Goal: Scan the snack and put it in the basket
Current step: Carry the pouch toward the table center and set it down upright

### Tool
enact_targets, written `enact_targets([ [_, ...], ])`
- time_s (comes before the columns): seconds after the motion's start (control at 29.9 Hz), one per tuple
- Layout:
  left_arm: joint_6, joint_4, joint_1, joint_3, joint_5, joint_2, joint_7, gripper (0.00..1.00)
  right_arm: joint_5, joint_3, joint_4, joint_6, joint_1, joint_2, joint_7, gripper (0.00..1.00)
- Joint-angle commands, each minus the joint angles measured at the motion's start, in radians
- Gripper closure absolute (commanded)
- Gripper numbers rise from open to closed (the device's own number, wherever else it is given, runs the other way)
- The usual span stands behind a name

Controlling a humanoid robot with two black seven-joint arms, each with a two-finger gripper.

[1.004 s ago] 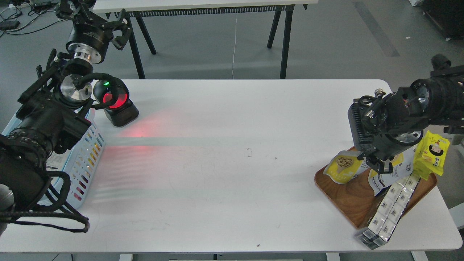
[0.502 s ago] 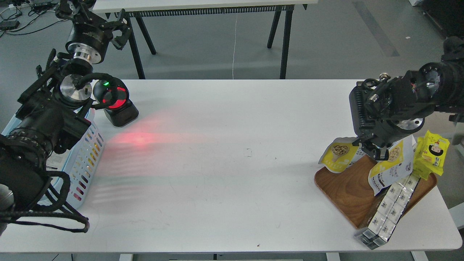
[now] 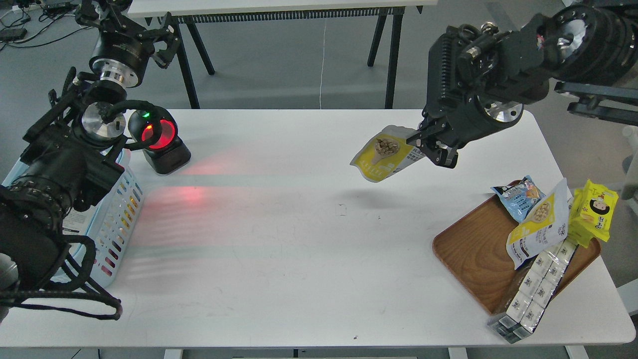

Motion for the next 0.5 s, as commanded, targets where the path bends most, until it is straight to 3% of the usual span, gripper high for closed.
enact_targets([
  [0.0, 0.000, 0.000, 0.000, 0.000, 0.000, -0.001, 0.000, 0.00, 0.001, 0.036, -0.033, 0.008, -0.025, 0.038, 0.000, 1.00],
  [0.47, 0.000, 0.000, 0.003, 0.002, 0.002, -0.004, 0.000, 0.00, 0.001, 0.108, -0.235, 0.008, -0.143, 0.303, 0.000, 1.00],
])
